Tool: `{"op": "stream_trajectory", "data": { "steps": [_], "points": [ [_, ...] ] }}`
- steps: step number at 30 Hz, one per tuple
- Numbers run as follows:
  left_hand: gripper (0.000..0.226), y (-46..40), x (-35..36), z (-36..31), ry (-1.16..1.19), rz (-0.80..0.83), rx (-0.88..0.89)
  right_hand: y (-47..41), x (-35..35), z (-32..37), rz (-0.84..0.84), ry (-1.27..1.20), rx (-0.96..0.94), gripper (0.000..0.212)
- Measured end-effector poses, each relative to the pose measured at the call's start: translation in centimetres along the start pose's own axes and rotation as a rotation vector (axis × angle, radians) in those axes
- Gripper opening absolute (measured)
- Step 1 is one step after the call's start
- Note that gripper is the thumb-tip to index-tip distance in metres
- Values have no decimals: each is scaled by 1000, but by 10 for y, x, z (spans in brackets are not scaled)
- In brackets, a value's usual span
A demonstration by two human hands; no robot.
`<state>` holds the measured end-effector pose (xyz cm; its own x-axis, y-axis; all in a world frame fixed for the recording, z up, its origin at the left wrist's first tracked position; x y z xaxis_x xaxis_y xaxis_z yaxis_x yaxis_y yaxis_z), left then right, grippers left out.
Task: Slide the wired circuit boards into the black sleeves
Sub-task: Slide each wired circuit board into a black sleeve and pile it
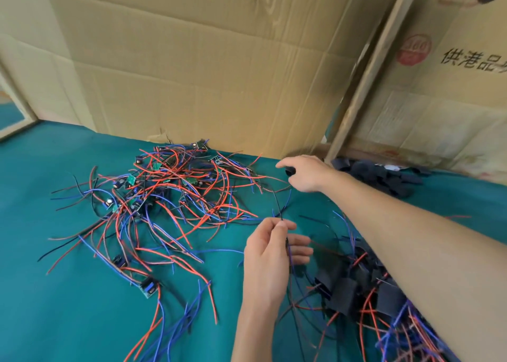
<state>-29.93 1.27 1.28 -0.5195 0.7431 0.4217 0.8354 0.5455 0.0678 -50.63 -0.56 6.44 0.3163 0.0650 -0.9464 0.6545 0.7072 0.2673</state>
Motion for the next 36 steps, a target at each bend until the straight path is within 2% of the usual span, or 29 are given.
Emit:
{"op": "stream_trajectory", "data": {
  "steps": [3, 9, 15, 17, 20, 25, 28, 33, 36],
  "points": [
    [20, 0, -1, 0, -19, -1, 6, -5, 13, 6, -5, 47, 39, 58],
    [23, -2, -2, 4, -46, -20, 10, 10, 3, -9, -318, -24, 175, 25],
    [18, -3, -5, 5, -55, -75, 45, 53, -21, -15, -485, -388, 205, 6],
    [16, -4, -6, 3, -60, -114, 72, 82, -19, -3, -467, -509, 154, 4],
    [17, -5, -7, 2, -63, -121, 101, 127, 3, 15, -430, -565, 49, 10],
    [25, -3, -3, 3, -157, -31, 135, 159, 36, 23, -269, -778, -95, 22],
    [36, 0, -2, -1, -167, 2, 171, 164, 42, 18, -240, -950, -146, 20],
    [41, 0, -3, -2, -282, -28, 208, 164, 49, 12, -262, -947, -144, 15],
    [37, -1, -3, -2, -273, -33, 209, 164, 43, -2, -393, -1052, -96, 18]
  ]
}}
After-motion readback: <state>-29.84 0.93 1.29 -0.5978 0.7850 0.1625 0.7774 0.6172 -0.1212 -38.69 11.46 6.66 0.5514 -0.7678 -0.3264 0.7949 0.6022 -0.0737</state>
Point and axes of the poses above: each hand's wrist, its own y-axis away from the middle knuckle, its own x-axis out of the palm, z = x × y, the point moved 4 cm from there along -y, towards the middle knuckle, and after that the axes turned 8 degrees about z, right-handed, at the moved point
